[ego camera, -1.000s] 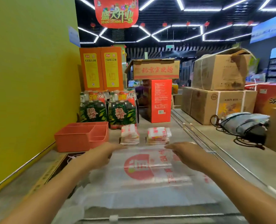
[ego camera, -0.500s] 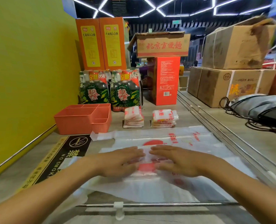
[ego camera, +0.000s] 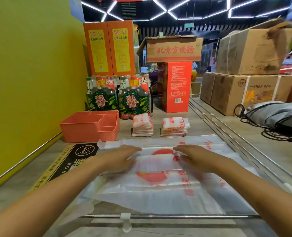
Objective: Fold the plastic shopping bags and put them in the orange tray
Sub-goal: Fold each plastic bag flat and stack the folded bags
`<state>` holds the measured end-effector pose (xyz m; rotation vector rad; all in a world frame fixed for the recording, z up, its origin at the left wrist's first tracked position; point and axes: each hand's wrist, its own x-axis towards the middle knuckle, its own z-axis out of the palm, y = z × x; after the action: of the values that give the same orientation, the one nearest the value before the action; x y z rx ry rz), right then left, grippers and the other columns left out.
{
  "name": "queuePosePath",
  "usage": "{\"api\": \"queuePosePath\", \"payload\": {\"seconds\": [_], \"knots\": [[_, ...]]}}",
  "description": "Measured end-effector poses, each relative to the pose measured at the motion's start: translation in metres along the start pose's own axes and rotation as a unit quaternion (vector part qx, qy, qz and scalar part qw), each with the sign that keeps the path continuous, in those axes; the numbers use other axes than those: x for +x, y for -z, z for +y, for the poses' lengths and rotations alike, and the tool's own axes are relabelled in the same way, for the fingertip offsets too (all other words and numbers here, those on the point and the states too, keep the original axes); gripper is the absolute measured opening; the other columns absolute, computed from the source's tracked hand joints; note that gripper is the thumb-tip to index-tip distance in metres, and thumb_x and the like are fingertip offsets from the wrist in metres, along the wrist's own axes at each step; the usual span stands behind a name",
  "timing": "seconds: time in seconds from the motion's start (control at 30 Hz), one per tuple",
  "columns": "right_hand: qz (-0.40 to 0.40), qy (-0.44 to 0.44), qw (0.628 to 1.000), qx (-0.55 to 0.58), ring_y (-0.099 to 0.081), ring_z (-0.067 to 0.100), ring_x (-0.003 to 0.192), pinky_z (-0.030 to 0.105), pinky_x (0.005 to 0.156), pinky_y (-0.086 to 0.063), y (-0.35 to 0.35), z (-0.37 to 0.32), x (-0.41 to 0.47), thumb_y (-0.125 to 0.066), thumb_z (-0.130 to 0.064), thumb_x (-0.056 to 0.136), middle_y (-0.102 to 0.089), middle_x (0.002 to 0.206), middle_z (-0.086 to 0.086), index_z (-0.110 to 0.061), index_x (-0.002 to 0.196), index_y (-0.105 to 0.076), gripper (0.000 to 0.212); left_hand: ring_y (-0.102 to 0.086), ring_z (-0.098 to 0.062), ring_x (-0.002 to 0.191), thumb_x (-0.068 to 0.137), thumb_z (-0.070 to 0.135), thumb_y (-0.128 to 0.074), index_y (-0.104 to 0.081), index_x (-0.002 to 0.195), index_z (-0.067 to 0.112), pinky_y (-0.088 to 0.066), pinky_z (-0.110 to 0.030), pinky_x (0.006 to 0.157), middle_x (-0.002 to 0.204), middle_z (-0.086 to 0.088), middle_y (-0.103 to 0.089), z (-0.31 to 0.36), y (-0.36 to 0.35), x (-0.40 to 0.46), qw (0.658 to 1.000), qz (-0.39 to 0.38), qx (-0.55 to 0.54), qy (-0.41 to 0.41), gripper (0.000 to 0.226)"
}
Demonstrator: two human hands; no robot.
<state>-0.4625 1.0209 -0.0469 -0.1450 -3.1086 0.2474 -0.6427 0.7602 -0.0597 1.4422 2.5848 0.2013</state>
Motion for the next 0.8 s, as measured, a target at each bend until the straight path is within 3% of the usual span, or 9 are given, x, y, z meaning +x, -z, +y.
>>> {"api": "queuePosePath", "payload": {"seconds": [0.13, 0.27, 0.33, 0.47, 0.57, 0.63, 0.7, 0.8], "knots": [[0.030, -0.026, 0.999, 0.005, -0.054, 0.018, 0.121, 0.030, 0.102, -0.046, -0.004, 0.005, 0.009, -0.066, -0.030, 0.097, -0.059, 0.136, -0.003, -0.026, 0.140, -0.056, 0.045, -0.045, -0.007, 0.117, 0.100, 0.019, -0.054, -0.047, 0.141, 0.034, -0.041, -0.028, 0.102, 0.123, 0.013, -0.056, 0.006, 0.005, 0.010, 0.999, 0.034, -0.005, -0.024, 0.045], [0.106, -0.006, 0.994, 0.005, -0.053, 0.010, 0.104, 0.025, 0.088, -0.049, 0.003, 0.012, 0.013, -0.070, -0.031, 0.094, -0.060, 0.122, -0.005, -0.028, 0.124, -0.066, 0.031, -0.050, -0.005, 0.087, 0.095, 0.006, -0.058, -0.062, 0.121, 0.025, -0.041, -0.022, 0.078, 0.095, 0.014, -0.053, 0.006, 0.009, 0.022, 0.990, 0.124, -0.020, -0.062, 0.033], [0.151, -0.006, 0.989, -0.007, -0.055, 0.013, 0.111, 0.028, 0.092, -0.050, 0.006, 0.016, 0.019, -0.069, -0.027, 0.094, -0.062, 0.128, -0.004, -0.027, 0.124, -0.067, 0.030, -0.054, -0.007, 0.092, 0.095, 0.006, -0.059, -0.064, 0.118, 0.025, -0.043, -0.022, 0.079, 0.098, 0.015, -0.053, 0.006, 0.015, 0.028, 0.985, 0.161, -0.015, -0.062, 0.030], [0.186, -0.004, 0.981, -0.050, -0.039, 0.020, 0.142, 0.038, 0.119, -0.030, -0.001, 0.011, 0.031, -0.063, -0.020, 0.098, -0.047, 0.153, -0.002, -0.025, 0.144, -0.052, 0.048, -0.043, -0.015, 0.129, 0.098, 0.015, -0.059, -0.057, 0.134, 0.023, -0.041, -0.038, 0.108, 0.138, 0.003, -0.052, 0.009, 0.011, 0.039, 0.978, 0.201, 0.013, -0.052, 0.037], [0.103, 0.058, 0.993, -0.024, -0.020, 0.019, 0.152, 0.034, 0.124, -0.014, -0.016, -0.003, 0.029, -0.048, -0.034, 0.106, -0.026, 0.165, -0.002, -0.024, 0.157, -0.031, 0.055, -0.025, -0.014, 0.148, 0.103, 0.030, -0.051, -0.043, 0.149, 0.028, -0.025, -0.043, 0.122, 0.159, 0.006, -0.033, 0.022, -0.003, 0.033, 0.987, 0.146, 0.010, -0.074, 0.047], [0.012, 0.078, 0.997, -0.016, -0.005, 0.017, 0.155, 0.035, 0.126, -0.005, -0.028, -0.012, 0.025, -0.032, -0.053, 0.105, -0.011, 0.168, -0.005, -0.026, 0.161, -0.018, 0.064, -0.004, -0.009, 0.153, 0.106, 0.045, -0.037, -0.024, 0.158, 0.033, -0.006, -0.036, 0.126, 0.166, 0.013, -0.010, 0.033, -0.015, 0.026, 0.994, 0.056, 0.045, -0.076, 0.054], [-0.080, 0.039, 0.996, -0.007, 0.008, 0.015, 0.155, 0.040, 0.126, 0.002, -0.035, -0.016, 0.021, -0.018, -0.065, 0.099, 0.002, 0.169, -0.008, -0.029, 0.161, -0.007, 0.072, 0.012, -0.008, 0.153, 0.107, 0.052, -0.024, -0.007, 0.160, 0.035, 0.007, -0.031, 0.124, 0.167, 0.015, 0.006, 0.038, -0.026, 0.020, 0.996, -0.030, 0.054, -0.060, 0.058], [-0.147, -0.027, 0.988, -0.025, 0.015, 0.021, 0.154, 0.049, 0.125, 0.005, -0.030, -0.007, 0.011, -0.009, -0.071, 0.094, 0.013, 0.168, -0.009, -0.036, 0.160, 0.002, 0.076, 0.020, -0.009, 0.151, 0.106, 0.054, -0.015, 0.004, 0.159, 0.037, 0.011, -0.033, 0.123, 0.166, 0.013, 0.016, 0.031, -0.031, 0.017, 0.996, -0.071, 0.036, -0.038, 0.058]]}}
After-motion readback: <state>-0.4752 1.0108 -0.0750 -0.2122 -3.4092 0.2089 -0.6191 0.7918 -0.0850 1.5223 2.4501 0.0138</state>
